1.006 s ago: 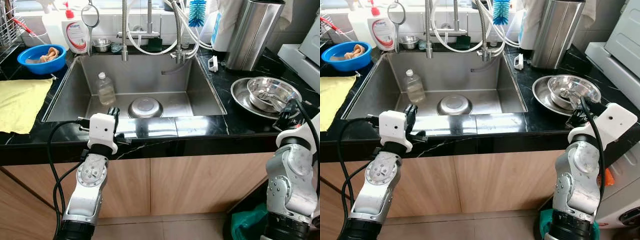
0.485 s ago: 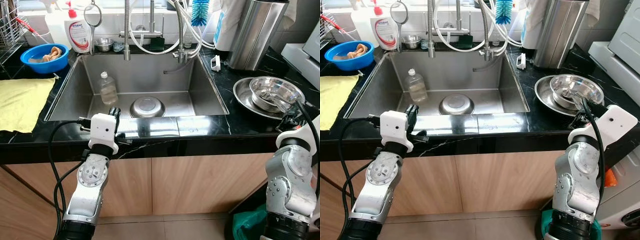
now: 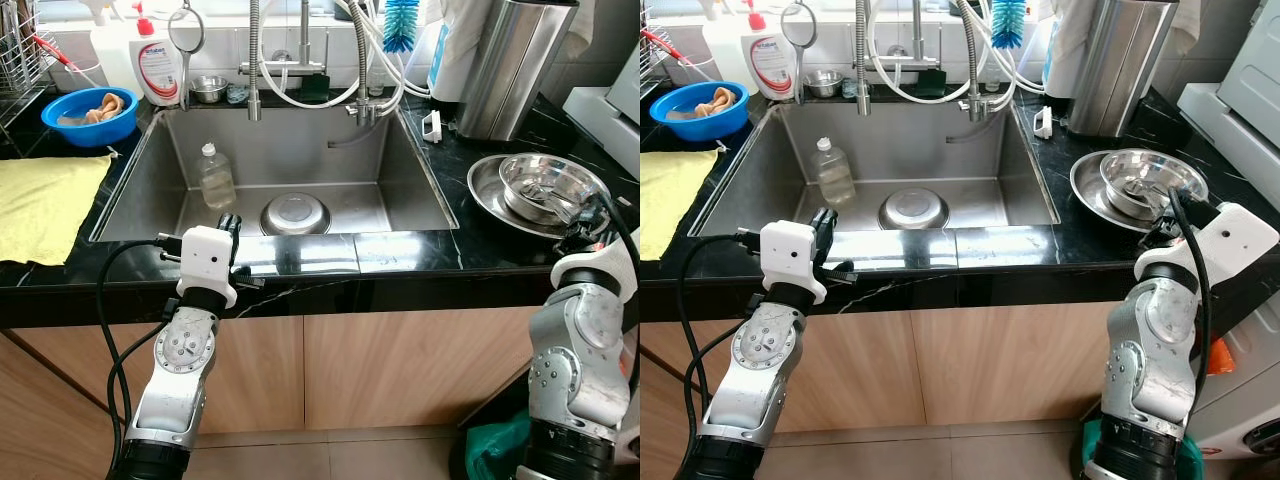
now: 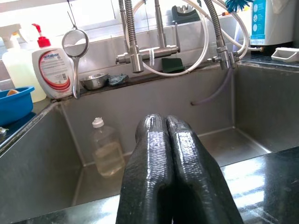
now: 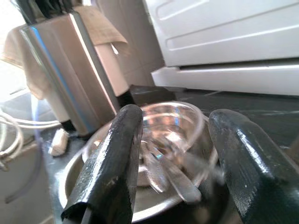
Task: Kitchen organization
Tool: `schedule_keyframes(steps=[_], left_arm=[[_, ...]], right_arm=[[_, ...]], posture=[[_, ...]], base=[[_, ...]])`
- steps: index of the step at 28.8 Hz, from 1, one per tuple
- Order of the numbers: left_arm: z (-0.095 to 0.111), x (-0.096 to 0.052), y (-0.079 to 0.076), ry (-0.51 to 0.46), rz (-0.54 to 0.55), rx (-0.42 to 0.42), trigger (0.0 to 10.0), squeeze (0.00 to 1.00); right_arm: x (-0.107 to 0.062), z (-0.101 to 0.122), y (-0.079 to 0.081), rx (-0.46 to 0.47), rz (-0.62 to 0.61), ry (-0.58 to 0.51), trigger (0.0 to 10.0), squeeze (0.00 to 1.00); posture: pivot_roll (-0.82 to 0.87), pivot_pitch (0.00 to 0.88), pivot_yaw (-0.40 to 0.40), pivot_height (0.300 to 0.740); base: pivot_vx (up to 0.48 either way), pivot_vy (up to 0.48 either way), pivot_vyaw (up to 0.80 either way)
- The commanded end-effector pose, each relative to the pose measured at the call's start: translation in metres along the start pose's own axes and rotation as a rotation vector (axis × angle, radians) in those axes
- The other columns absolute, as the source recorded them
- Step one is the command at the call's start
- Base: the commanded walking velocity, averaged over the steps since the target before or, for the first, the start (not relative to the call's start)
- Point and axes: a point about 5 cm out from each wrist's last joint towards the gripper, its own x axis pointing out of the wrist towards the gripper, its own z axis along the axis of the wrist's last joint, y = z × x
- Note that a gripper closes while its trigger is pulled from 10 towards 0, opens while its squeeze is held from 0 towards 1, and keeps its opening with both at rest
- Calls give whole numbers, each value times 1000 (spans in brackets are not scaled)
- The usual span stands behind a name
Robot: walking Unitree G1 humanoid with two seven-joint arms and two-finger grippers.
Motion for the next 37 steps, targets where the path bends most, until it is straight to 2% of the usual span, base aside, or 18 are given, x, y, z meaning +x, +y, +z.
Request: schedule_keyframes(steps=[1,8,13,17,19,20,21,26,28,29,33,37], left_arm=[[3,3,2,-8,4,19,10000,0],[3,3,2,-6,1,21,10000,0],[3,4,5,-6,8,27,10000,0],[2,4,6,-5,9,28,10000,0],[2,3,5,-3,7,27,10000,0],[2,3,5,-3,7,27,10000,0],[2,3,4,-2,6,25,10000,0],[1,3,4,-1,5,22,10000,0],[1,3,4,-1,4,21,10000,0],[1,3,4,-1,4,21,10000,0],[0,1,3,4,0,21,10000,0],[0,1,2,4,-7,21,10000,0]], right_arm=[[1,7,5,3,22,-31,10000,0],[1,3,1,6,3,-18,10000,0],[0,4,5,6,27,-17,10000,0],[-4,7,5,-55,57,-37,10000,0],[-5,7,3,-141,73,-34,10000,0],[-5,7,3,-141,73,-34,10000,0],[-6,9,0,-188,86,-37,10000,0],[-5,19,-7,-255,102,-82,10000,0],[-9,21,-10,-297,118,-87,10000,0],[-9,21,-10,-297,118,-87,10000,0],[-27,21,-9,-330,134,-83,10000,0],[-31,22,-11,-343,133,-102,10000,0]], posture=[[-105,0,5,731],[-105,0,7,731],[-103,0,7,731],[-112,0,9,731],[-112,0,9,731],[-112,0,9,731],[-114,0,10,731],[-118,0,10,731],[-119,0,8,731],[-119,0,8,731],[-122,0,7,731],[-121,0,10,731]], base=[[0,0,0],[0,0,0],[0,0,0],[0,0,0],[0,0,0],[0,0,0],[0,0,0],[0,0,0],[0,0,0],[0,0,0],[0,0,0],[0,0,0]])
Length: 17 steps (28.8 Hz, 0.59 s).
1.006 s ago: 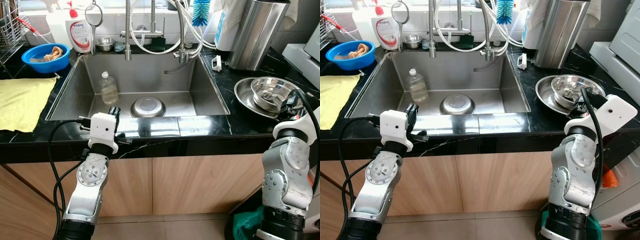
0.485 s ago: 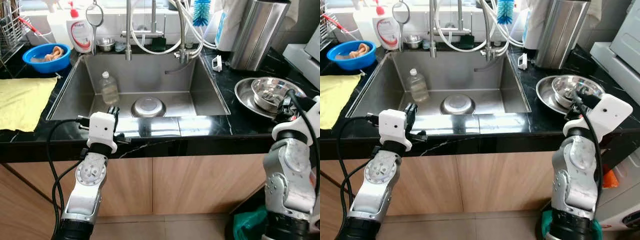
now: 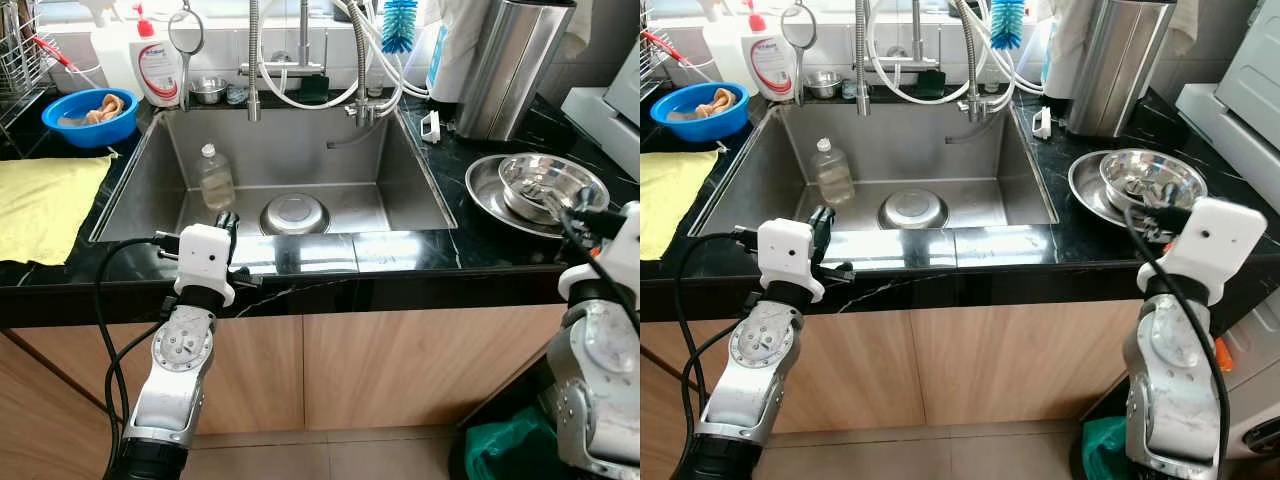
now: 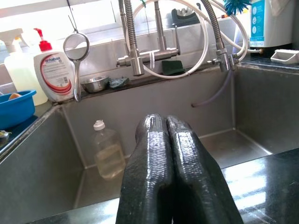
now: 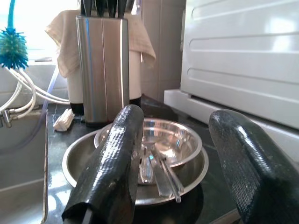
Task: Kitchen organization
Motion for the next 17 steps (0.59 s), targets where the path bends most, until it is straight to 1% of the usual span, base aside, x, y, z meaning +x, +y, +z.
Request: schedule_keyframes(steps=[1,5,8,11,13,17], left_arm=[[-1,0,1,8,-5,13,10000,0],[-1,1,0,4,-10,15,10000,0],[-1,1,0,3,-13,14,10000,0],[-1,0,-1,6,-13,12,10000,0],[-2,-1,-2,6,-15,12,10000,0],[-1,0,-1,6,-14,12,10000,0]], right_arm=[[-4,5,-3,-1,-14,-27,10000,0],[-7,2,-1,12,-8,-12,10000,0],[-6,-4,0,4,-8,34,10000,0],[-5,-15,-2,60,-53,94,10000,0],[-5,-16,-3,88,-67,102,10000,0],[-2,-15,4,119,-59,99,10000,0]], posture=[[-121,0,10,731],[-120,0,9,731],[-123,0,9,731],[-124,0,7,731],[-118,0,6,731],[-121,0,6,731]], base=[[0,0,0],[0,0,0],[0,0,0],[0,0,0],[0,0,0],[0,0,0]])
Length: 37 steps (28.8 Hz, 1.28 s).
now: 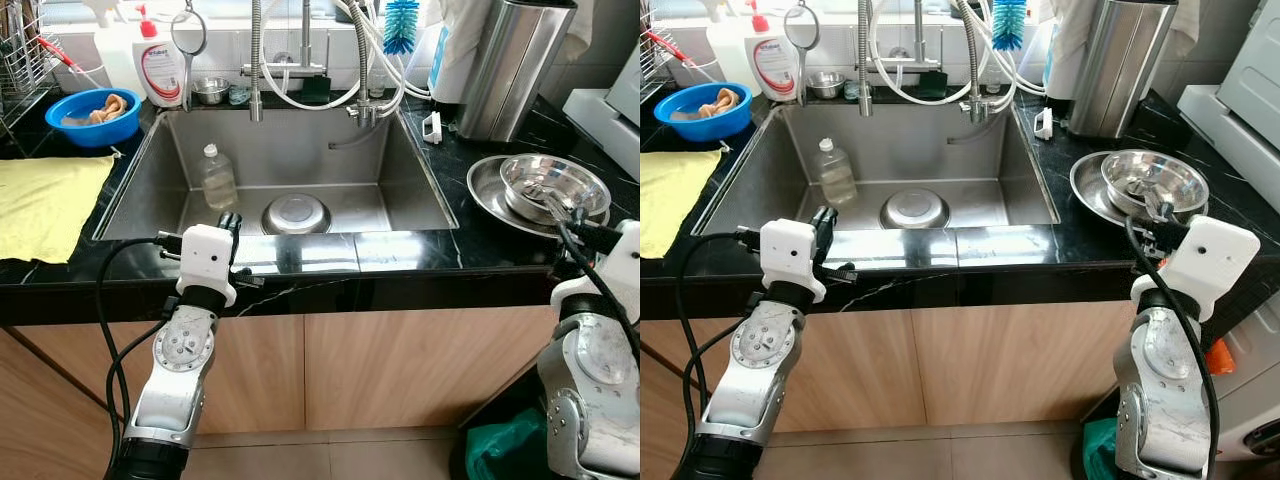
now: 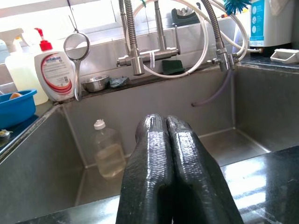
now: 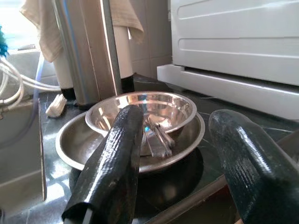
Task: Kitchen organization
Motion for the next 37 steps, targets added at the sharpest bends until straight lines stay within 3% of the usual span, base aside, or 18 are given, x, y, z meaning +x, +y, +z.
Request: schedule_keyframes(steps=[1,5,6,7,8,13,14,22,23,24,31,32,33,34,37], left_arm=[[-1,0,0,4,-8,13,10000,0],[0,1,0,2,-8,13,10000,0],[0,1,-1,2,-9,12,10000,0],[0,1,-1,3,-8,12,10000,0],[0,1,-1,3,-8,12,10000,0],[-1,0,0,6,-7,11,10000,0],[-1,0,-1,8,-5,11,10000,0],[-1,1,0,8,-10,9,10000,0],[-1,2,0,8,-9,10,10000,0],[-1,1,-1,8,-9,9,10000,0],[-1,1,-1,9,-12,9,10000,0],[-1,2,-1,9,-12,9,10000,0],[-1,2,-1,9,-11,10,10000,0],[-1,2,-1,10,-12,10,10000,0],[-1,2,0,10,-11,11,10000,0]], right_arm=[[1,1,2,16,-4,2,10000,0],[0,0,3,20,-7,7,10000,0],[0,0,3,20,-6,8,4588,0],[1,1,2,20,-6,7,1647,0],[1,1,2,21,-6,7,0,0],[3,2,2,23,-7,5,0,0],[5,-2,1,15,-20,23,10000,0],[5,-2,2,20,-23,27,10000,0],[6,-2,2,22,-25,28,7255,0],[6,-2,2,23,-25,27,0,0],[7,-4,2,26,-28,38,0,0],[7,-4,2,26,-25,42,2471,0],[7,-4,3,27,-24,45,2471,0],[7,-6,3,29,-21,54,10000,0],[7,-8,4,32,-23,66,10000,0]], posture=[[-121,0,6,731],[-120,0,6,731],[-121,0,4,731],[-121,0,4,731],[-121,0,4,731],[-121,0,4,731],[-119,0,1,731],[-120,0,5,731],[-119,0,4,731],[-119,0,4,731],[-119,0,4,731],[-120,0,7,731],[-120,0,7,731],[-120,0,7,731],[-120,0,8,731]], base=[[0,0,0],[0,0,0],[0,0,0],[0,0,0],[0,0,0],[0,0,0],[0,0,0],[0,0,0],[0,0,0],[0,0,0],[0,0,0],[0,0,0],[0,0,0],[0,0,0],[0,0,0]])
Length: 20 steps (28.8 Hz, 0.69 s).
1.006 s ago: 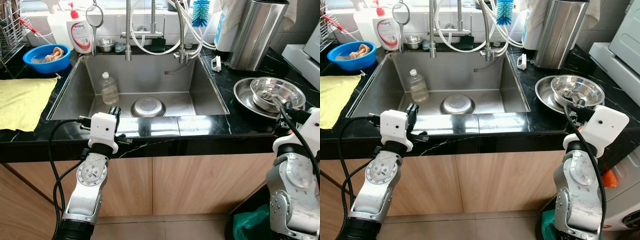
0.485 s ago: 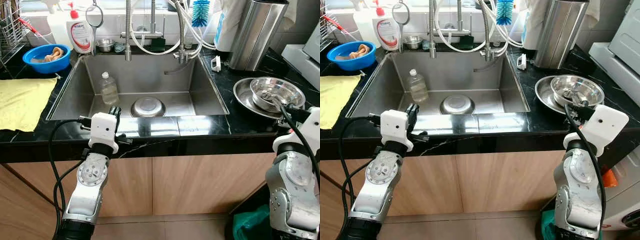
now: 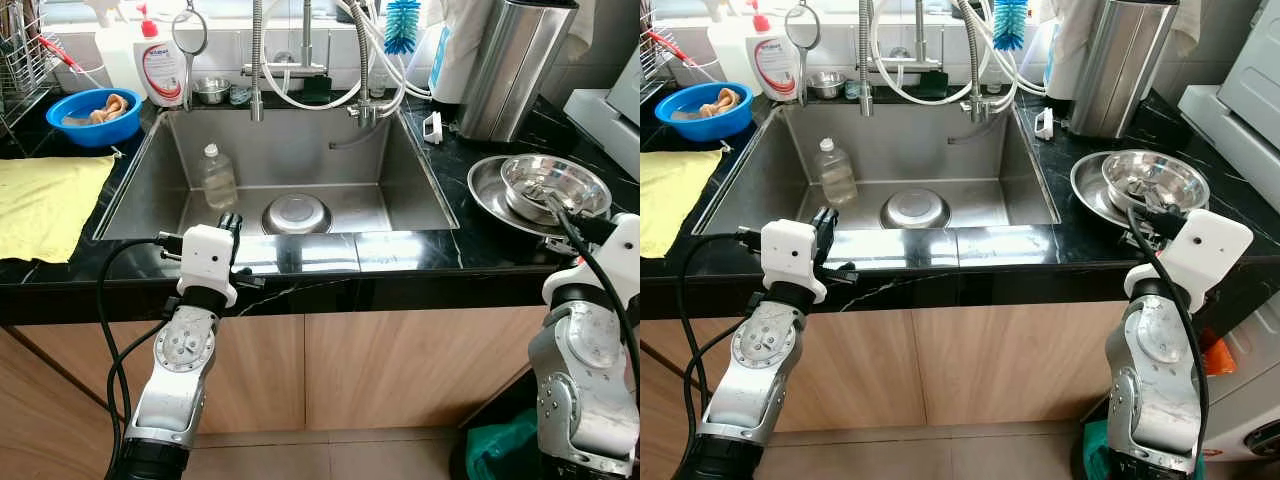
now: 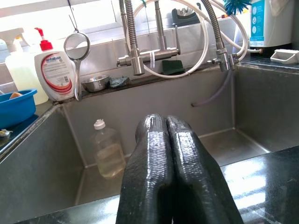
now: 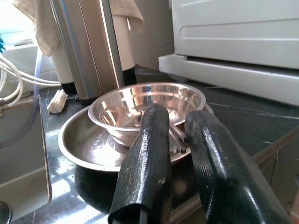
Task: Kitchen organization
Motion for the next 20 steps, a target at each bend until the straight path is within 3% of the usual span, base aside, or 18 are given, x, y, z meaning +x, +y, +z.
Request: schedule_keyframes(steps=[1,5,6,20], left_arm=[[-1,2,1,10,-10,13,10000,0],[-1,2,1,10,-9,13,10000,0],[-1,2,1,10,-9,13,10000,0],[0,3,1,4,-10,13,10000,0]], right_arm=[[2,0,0,12,-8,12,10000,0],[2,0,0,14,-7,10,10000,0],[2,1,0,16,-8,7,0,0],[5,7,3,36,5,-19,0,0]], posture=[[-120,0,8,731],[-120,0,8,731],[-119,0,8,731],[-122,0,10,731]], base=[[0,0,0],[0,0,0],[0,0,0],[0,0,0]])
